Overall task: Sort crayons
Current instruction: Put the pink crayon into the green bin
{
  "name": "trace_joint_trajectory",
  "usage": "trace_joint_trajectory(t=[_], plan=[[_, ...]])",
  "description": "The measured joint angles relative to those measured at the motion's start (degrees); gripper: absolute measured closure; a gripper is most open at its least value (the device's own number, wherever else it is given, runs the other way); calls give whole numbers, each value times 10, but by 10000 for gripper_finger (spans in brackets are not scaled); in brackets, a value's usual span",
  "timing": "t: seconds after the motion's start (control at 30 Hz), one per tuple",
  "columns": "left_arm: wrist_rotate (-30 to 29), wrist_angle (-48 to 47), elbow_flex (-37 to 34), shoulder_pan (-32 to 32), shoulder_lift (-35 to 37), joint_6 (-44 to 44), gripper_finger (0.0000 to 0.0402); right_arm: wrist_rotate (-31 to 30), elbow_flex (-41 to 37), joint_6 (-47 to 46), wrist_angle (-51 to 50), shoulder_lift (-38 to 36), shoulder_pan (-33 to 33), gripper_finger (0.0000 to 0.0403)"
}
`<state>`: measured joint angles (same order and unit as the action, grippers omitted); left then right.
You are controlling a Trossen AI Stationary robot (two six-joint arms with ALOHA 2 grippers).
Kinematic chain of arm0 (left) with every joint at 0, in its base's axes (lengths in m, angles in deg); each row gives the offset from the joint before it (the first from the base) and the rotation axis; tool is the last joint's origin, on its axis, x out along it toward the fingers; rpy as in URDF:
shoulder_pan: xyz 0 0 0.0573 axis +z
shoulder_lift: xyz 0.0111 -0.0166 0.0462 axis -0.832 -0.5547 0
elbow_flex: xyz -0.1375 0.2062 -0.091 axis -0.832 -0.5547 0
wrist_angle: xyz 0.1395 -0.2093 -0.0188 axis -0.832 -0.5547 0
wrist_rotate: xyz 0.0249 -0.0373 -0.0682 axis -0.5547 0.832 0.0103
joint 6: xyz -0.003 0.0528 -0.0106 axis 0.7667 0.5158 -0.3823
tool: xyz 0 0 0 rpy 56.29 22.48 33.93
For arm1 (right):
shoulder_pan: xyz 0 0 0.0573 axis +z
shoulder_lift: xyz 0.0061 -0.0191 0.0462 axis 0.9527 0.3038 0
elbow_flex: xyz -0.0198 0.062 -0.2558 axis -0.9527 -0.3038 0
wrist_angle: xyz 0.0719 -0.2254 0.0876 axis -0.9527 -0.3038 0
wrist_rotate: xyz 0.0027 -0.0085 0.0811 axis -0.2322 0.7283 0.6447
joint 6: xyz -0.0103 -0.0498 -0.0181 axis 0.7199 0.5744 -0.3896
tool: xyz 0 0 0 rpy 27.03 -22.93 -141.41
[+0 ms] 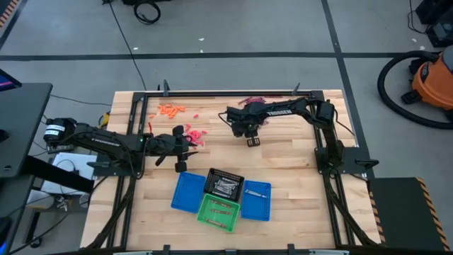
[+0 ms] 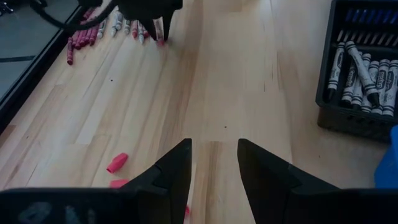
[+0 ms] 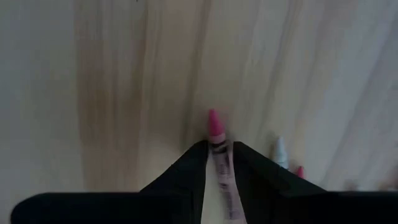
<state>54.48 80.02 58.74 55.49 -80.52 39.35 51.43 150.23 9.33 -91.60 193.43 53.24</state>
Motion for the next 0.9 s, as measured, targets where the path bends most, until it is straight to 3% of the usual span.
trace_joint_trajectory(t=[0.23, 0.53, 0.9], plan=[[0, -5, 0, 0, 0, 1, 260, 2, -38, -19, 30, -4, -3, 322], [0, -5, 0, 0, 0, 1, 260, 9, -15, -41, 19, 1, -6, 394], [0, -9, 0, 0, 0, 1, 260, 33, 41, -86, -44, -16, -2, 390]])
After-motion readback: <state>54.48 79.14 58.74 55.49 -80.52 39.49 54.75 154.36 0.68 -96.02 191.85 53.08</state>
